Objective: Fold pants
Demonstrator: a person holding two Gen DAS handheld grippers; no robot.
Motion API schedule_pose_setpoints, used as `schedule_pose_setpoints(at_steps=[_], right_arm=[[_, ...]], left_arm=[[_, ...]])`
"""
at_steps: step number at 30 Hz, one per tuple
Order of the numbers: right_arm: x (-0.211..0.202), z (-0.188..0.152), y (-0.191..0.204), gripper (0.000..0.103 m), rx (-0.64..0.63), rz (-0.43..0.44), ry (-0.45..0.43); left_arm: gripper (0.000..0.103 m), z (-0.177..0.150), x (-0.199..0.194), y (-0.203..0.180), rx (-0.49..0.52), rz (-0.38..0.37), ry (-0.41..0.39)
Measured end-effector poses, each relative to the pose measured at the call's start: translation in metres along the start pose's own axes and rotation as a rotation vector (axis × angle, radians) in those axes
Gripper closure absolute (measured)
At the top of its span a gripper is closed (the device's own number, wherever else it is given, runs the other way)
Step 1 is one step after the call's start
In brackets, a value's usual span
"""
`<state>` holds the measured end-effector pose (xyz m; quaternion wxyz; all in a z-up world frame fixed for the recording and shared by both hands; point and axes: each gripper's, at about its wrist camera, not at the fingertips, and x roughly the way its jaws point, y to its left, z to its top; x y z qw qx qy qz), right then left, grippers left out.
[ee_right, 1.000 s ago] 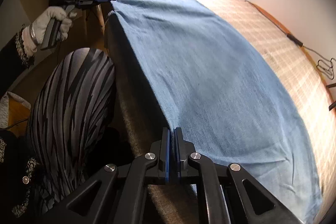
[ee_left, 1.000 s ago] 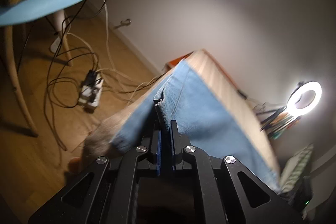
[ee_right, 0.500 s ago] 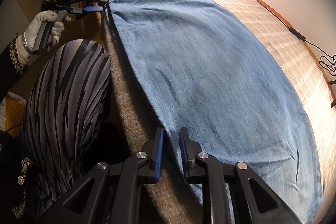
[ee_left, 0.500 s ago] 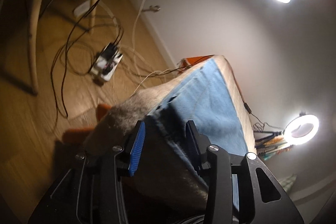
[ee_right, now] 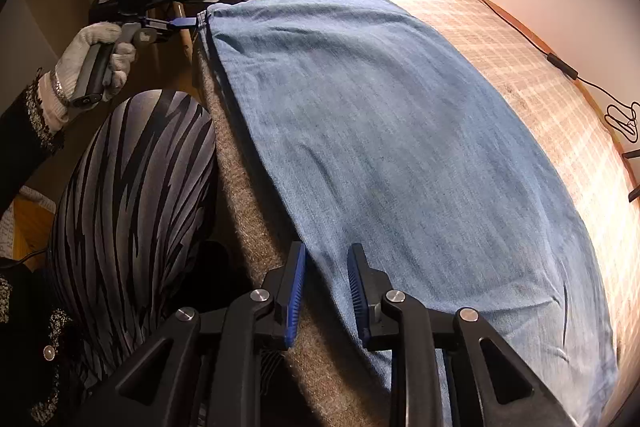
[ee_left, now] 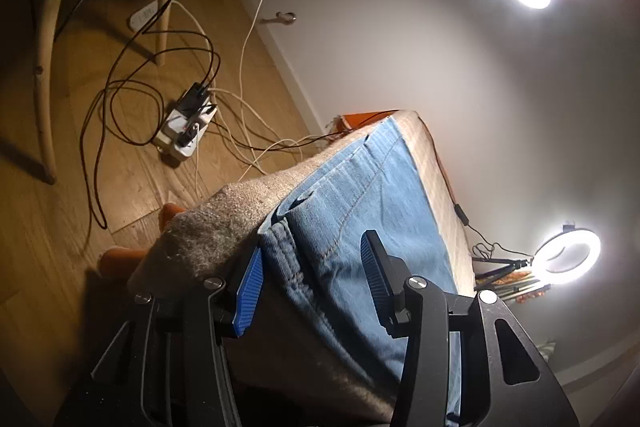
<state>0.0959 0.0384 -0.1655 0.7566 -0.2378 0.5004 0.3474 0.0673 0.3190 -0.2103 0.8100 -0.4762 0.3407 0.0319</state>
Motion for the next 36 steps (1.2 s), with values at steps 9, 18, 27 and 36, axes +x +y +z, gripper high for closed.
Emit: schedule_pose_setpoints(at_steps=[9, 18, 27, 36], right_arm=[[0.001, -0.002, -0.004, 0.078, 0.06, 0.012, 0.012], [-0.037, 0.028, -0.062, 0.04, 0.318, 0.074, -0.129], [-0.007, 0.155, -0.123, 0.02, 0.503, 0.36, -0.205], [0.085, 0.244, -0.119, 0.021, 0.583, 0.498, -0.1]], left_arm=[[0.092, 0.002, 0.012, -0.037, 0.183, -0.051, -0.053], [0.093, -0.025, 0.007, -0.129, 0.501, -0.18, 0.009], [0.093, -0.055, 0.02, -0.159, 0.61, -0.265, 0.128], [0.093, -0.068, 0.026, -0.176, 0.688, -0.31, 0.203]])
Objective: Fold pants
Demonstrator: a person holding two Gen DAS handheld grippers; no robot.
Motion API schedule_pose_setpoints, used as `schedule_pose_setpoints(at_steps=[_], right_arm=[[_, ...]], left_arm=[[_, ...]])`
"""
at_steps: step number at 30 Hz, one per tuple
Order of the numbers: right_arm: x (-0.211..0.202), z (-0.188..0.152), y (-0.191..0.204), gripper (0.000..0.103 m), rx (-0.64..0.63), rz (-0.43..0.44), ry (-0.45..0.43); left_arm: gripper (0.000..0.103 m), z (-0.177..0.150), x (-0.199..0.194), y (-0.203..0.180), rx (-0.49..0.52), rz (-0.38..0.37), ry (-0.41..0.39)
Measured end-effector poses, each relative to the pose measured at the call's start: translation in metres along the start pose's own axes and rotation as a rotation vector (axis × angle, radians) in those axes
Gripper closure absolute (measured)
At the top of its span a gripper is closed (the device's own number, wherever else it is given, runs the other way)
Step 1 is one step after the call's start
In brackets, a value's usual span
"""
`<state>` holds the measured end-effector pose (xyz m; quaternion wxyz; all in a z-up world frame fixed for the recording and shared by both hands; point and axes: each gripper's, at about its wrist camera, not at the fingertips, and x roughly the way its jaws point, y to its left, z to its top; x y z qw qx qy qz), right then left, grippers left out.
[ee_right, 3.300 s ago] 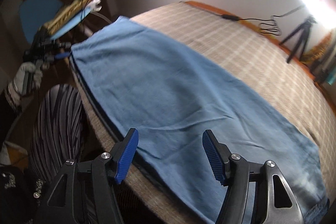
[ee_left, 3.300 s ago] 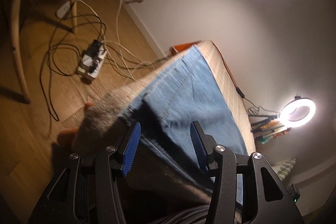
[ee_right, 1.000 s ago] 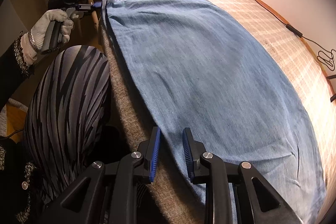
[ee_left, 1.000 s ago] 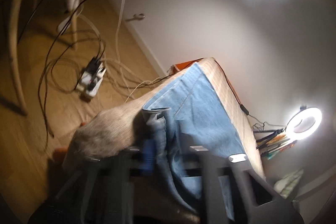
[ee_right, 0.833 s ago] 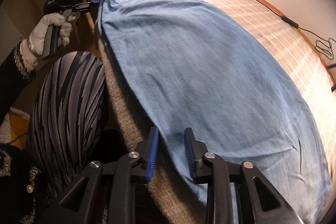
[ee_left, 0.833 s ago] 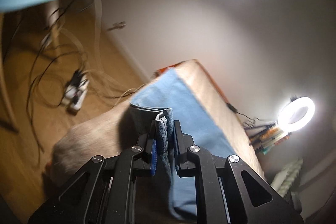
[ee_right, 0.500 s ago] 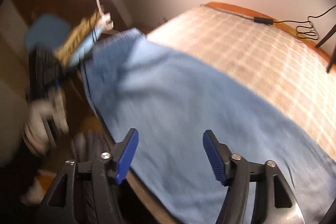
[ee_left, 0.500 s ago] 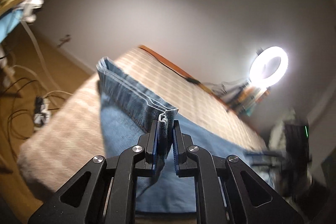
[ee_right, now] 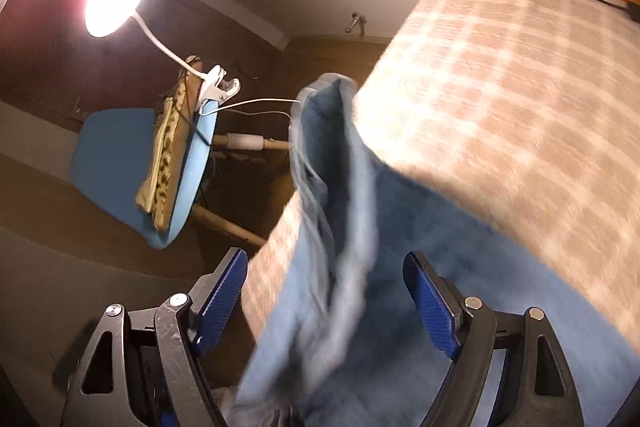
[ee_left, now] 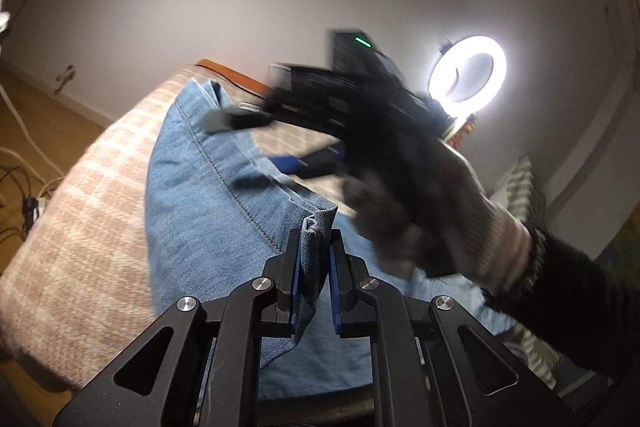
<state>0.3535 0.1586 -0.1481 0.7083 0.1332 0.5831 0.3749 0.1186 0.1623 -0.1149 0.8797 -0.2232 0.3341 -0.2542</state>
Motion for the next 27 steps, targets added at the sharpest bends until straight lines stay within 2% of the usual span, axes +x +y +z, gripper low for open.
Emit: schedule_pose_setpoints(at_steps=[2, 3, 4, 5, 7, 9, 12, 17, 21, 27], right_arm=[[0.004, 0.008, 0.002, 0.026, -0.021, -0.09, -0.014], [0.005, 0.01, 0.001, 0.036, -0.024, -0.129, -0.015], [0.006, 0.012, -0.002, 0.052, -0.022, -0.138, -0.012], [0.003, 0.01, -0.007, 0.061, -0.016, -0.146, -0.012], [-0.005, 0.008, -0.016, 0.086, -0.012, -0.151, -0.024], [-0.022, 0.0, -0.027, 0.094, -0.008, -0.149, -0.059], [-0.042, -0.002, -0.029, 0.096, -0.017, -0.174, -0.103], [-0.103, -0.018, -0.035, 0.097, -0.048, -0.226, -0.18], [-0.143, -0.038, -0.044, 0.097, -0.069, -0.304, -0.222], [-0.192, -0.075, -0.077, 0.097, -0.023, -0.365, -0.261]], left_arm=[[0.093, 0.0, 0.004, -0.006, 0.011, -0.026, 0.019], [0.093, 0.0, 0.006, -0.009, 0.013, -0.037, 0.027], [0.093, -0.001, 0.008, -0.012, 0.017, -0.047, 0.035], [0.093, -0.002, 0.011, -0.016, 0.026, -0.054, 0.045], [0.093, -0.002, 0.02, -0.02, 0.032, -0.067, 0.061], [0.093, -0.003, 0.025, -0.026, 0.034, -0.089, 0.076], [0.093, -0.006, 0.029, -0.042, 0.048, -0.113, 0.085], [0.093, -0.01, 0.041, -0.076, 0.082, -0.165, 0.1], [0.093, -0.017, 0.059, -0.103, 0.111, -0.207, 0.136], [0.093, -0.033, 0.087, -0.139, 0.152, -0.267, 0.193]])
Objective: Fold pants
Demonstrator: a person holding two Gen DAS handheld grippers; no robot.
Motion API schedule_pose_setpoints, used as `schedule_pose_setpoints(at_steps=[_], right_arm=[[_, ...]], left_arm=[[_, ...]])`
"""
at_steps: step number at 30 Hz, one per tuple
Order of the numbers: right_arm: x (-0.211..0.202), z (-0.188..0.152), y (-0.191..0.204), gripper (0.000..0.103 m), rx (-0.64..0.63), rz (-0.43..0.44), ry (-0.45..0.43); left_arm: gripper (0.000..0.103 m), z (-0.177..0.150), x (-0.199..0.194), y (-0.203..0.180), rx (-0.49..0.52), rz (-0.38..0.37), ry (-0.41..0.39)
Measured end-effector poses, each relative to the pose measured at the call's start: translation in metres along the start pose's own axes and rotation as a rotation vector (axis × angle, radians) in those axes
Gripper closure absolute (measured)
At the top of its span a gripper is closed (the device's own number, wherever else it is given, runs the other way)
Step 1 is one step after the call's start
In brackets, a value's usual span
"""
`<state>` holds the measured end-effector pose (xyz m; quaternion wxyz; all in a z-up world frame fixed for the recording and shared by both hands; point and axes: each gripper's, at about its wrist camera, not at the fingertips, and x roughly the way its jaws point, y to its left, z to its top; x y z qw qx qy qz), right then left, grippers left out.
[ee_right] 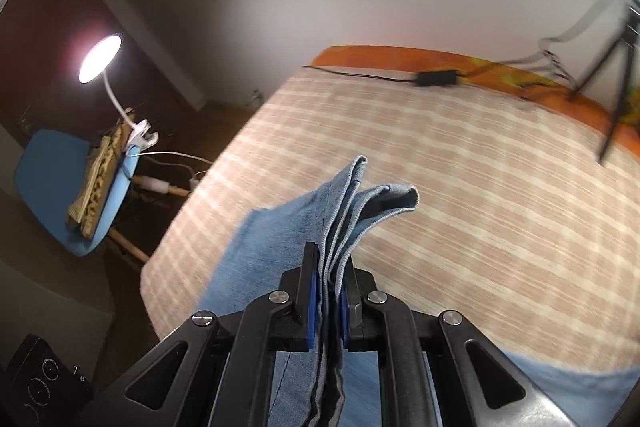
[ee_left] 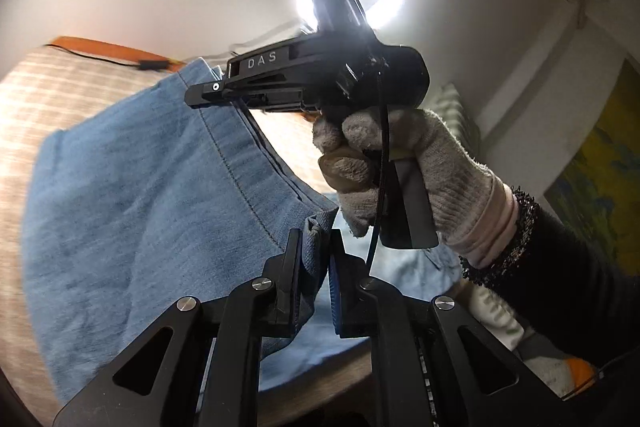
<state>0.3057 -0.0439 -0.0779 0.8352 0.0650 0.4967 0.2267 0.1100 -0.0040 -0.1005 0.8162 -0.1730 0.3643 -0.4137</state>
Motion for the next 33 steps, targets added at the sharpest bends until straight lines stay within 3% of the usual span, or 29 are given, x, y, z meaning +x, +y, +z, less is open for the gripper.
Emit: schedule_pose_setpoints(at_steps=[10, 33], right_arm=[[-0.059, -0.038, -0.066, 0.097, 0.066, -0.085, -0.034], [-0.178, -0.113, -0.177, 0.097, 0.201, -0.234, -0.114]], left_arm=[[0.093, -0.01, 0.061, -0.045, 0.05, -0.101, 0.095], [0.093, -0.019, 0.168, -0.153, 0.182, -0.292, 0.259]])
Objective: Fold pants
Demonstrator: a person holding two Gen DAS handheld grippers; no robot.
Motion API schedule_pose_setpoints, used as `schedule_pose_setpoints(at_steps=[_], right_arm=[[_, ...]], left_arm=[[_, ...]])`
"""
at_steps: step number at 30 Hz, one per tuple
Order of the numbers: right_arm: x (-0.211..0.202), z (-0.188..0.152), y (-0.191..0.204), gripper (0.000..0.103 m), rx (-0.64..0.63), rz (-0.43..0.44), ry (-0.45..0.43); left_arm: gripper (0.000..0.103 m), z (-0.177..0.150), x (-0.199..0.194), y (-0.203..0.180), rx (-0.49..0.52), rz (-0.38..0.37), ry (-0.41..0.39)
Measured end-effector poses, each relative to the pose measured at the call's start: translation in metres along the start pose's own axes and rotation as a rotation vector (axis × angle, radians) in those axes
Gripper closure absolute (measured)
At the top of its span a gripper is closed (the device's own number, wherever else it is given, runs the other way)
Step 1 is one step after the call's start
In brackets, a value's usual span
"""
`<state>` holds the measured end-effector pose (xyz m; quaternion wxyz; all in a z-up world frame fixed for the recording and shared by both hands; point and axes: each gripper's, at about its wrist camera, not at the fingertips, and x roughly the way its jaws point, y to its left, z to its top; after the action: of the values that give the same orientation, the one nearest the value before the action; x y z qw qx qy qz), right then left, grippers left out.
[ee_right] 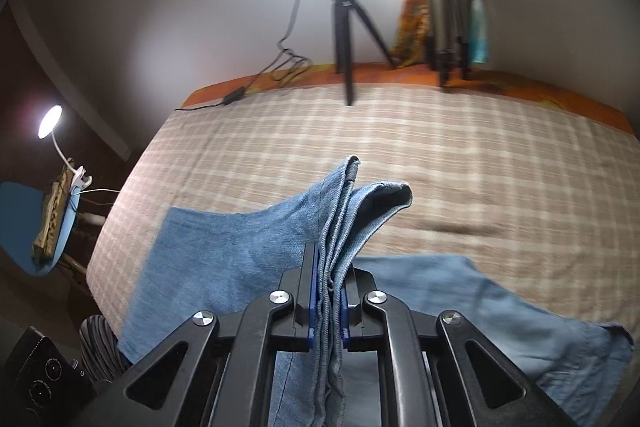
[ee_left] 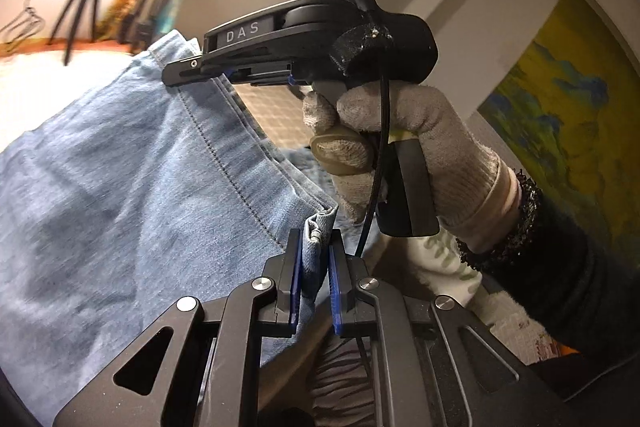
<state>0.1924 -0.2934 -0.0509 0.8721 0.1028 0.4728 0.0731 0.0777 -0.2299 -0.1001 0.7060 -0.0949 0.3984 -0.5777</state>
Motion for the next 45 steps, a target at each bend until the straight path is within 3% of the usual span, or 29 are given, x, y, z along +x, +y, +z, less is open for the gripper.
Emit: schedule_pose_setpoints(at_steps=[10, 23, 37, 45], right_arm=[[-0.038, -0.024, -0.08, 0.097, 0.079, -0.079, -0.006], [-0.066, -0.059, -0.167, 0.097, 0.151, -0.186, 0.01], [-0.042, -0.081, -0.217, 0.097, 0.196, -0.206, 0.057], [-0.036, -0.085, -0.218, 0.097, 0.19, -0.23, 0.062]], left_arm=[[0.093, 0.02, 0.071, -0.029, 0.064, -0.092, 0.092], [0.093, 0.027, 0.124, -0.048, 0.111, -0.161, 0.178], [0.093, 0.015, 0.159, -0.041, 0.141, -0.124, 0.27], [0.089, 0.011, 0.137, -0.036, 0.14, -0.086, 0.337]])
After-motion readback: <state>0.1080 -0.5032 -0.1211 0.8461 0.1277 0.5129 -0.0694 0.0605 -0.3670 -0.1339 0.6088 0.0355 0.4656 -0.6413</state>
